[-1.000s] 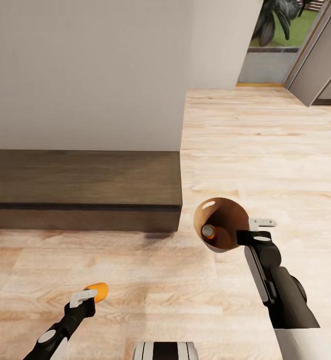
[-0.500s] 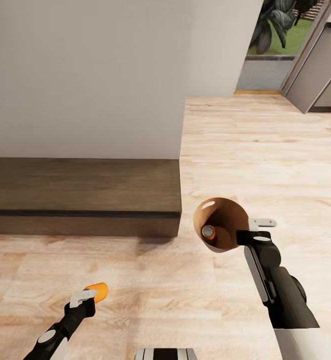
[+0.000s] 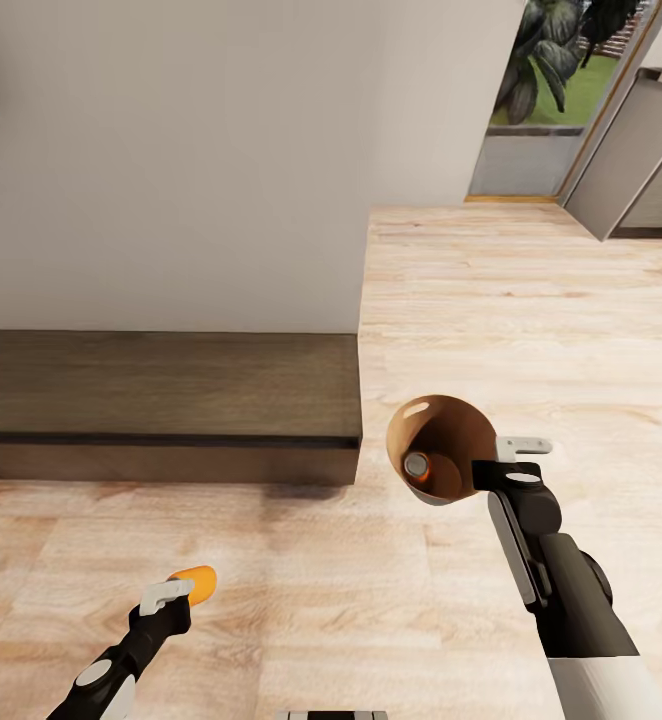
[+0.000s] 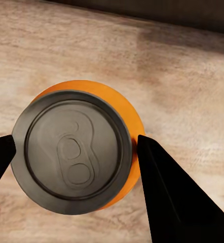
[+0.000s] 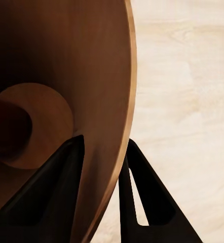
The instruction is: Put the three can of soda from the living room inside the tash can in the kitchen.
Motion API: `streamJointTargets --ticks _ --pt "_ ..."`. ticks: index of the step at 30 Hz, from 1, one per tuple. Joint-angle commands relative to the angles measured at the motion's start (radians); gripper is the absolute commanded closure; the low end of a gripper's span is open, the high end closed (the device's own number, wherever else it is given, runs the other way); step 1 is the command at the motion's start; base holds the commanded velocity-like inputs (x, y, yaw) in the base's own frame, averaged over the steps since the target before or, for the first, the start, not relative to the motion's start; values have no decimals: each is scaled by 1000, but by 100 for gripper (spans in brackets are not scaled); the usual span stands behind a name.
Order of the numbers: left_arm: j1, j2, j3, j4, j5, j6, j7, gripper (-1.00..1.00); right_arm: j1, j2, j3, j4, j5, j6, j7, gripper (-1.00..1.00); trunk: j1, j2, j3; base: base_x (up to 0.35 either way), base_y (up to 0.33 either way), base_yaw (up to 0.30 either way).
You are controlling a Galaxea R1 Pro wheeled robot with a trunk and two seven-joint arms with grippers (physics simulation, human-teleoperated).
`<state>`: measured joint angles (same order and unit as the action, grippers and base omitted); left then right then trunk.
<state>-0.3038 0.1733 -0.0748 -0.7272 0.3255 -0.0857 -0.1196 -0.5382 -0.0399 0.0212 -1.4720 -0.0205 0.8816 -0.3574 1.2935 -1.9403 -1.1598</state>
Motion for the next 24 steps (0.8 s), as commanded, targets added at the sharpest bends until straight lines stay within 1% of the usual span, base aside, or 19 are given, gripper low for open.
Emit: streamJointTargets --ticks 1,24 --pt "0 0 0 0 -2 0 0 100 0 0 0 -1 8 0 2 100 -4 7 5 0 0 0" --pt "0 0 0 0 -2 0 0 100 0 1 0 -1 9 0 3 100 -92 168 115 0 0 0"
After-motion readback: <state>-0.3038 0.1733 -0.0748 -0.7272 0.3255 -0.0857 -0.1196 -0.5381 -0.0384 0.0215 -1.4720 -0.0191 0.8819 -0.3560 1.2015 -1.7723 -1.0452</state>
